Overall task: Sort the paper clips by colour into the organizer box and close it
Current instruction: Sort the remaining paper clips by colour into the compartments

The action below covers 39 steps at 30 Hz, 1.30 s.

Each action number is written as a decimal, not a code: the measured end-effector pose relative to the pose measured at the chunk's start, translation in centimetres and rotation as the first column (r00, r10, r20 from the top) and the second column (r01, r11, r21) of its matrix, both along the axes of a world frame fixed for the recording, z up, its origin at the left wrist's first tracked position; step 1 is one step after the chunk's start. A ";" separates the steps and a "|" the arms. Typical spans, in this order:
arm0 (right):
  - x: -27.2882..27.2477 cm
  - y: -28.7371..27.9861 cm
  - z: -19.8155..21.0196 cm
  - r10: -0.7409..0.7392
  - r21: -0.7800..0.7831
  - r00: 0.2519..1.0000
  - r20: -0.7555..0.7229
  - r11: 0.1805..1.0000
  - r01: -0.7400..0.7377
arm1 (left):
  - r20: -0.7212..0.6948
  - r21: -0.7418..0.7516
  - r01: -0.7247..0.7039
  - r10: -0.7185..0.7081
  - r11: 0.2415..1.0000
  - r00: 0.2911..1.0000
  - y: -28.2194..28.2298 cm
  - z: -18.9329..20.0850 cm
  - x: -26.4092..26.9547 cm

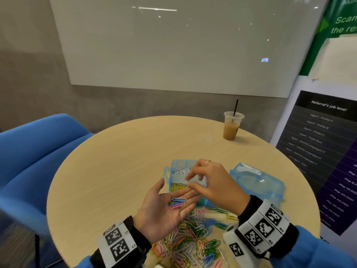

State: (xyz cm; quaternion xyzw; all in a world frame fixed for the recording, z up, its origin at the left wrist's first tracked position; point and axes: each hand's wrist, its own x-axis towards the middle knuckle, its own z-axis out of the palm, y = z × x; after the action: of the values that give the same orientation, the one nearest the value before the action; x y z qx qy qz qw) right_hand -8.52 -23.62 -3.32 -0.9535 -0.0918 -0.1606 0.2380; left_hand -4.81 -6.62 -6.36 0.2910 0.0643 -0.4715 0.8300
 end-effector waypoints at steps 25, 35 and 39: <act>0.7 1.0 0.4 -0.030 0.415 0.999 0.028 0.910 0.016 | -0.056 -0.048 0.034 -0.037 0.998 0.998 -0.4 -0.5 0.0; 0.2 -0.2 -0.1 0.037 0.658 0.978 -0.205 0.745 0.109 | -0.040 0.001 0.030 -0.030 1.000 0.999 -0.6 -1.1 0.5; -0.3 0.7 -0.1 0.094 0.536 0.954 -0.283 0.841 0.076 | -0.014 -0.017 0.010 -0.010 1.000 1.000 -0.8 -1.1 0.2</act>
State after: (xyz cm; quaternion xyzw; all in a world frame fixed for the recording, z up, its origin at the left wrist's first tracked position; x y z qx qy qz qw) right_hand -8.85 -22.91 -3.39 -0.8600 -0.0104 -0.0330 0.5091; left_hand -4.63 -7.40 -7.49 0.2808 0.0646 -0.4783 0.8296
